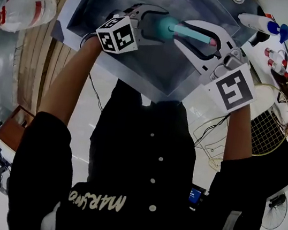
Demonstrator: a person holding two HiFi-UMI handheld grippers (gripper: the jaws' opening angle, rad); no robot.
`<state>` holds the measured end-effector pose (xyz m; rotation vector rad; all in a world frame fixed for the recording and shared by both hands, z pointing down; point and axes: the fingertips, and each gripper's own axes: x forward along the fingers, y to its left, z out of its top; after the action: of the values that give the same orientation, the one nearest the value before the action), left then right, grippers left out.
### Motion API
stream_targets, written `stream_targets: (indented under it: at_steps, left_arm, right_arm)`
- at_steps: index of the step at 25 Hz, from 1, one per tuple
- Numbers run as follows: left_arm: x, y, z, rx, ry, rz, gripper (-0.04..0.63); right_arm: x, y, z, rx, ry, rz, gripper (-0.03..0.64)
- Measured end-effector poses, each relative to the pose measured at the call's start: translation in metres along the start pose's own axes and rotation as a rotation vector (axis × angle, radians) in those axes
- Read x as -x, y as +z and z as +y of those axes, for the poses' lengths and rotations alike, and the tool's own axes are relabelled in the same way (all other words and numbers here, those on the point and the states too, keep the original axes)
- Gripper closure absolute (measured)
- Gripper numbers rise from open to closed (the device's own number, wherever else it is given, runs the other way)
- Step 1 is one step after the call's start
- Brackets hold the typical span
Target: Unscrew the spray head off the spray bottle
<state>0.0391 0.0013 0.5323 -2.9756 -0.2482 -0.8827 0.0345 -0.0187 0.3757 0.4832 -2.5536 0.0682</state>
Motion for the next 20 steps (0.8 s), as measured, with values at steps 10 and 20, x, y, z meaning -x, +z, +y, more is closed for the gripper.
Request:
stream_targets:
  at_steps: [10,20]
  left_arm:
    - [0.028,0.022,-0.005,-0.006,0.056,0.001,0.210]
    - [0.106,0.103,-0.016,-0.088,0.298,-0.101,0.434]
  right_arm:
    - [0.041,0.046,-0.005,0.005,-0.086,-0.059,0.468]
    - [0.111,0.102,-0.011,-0.218,-0.350,-0.309,0.468]
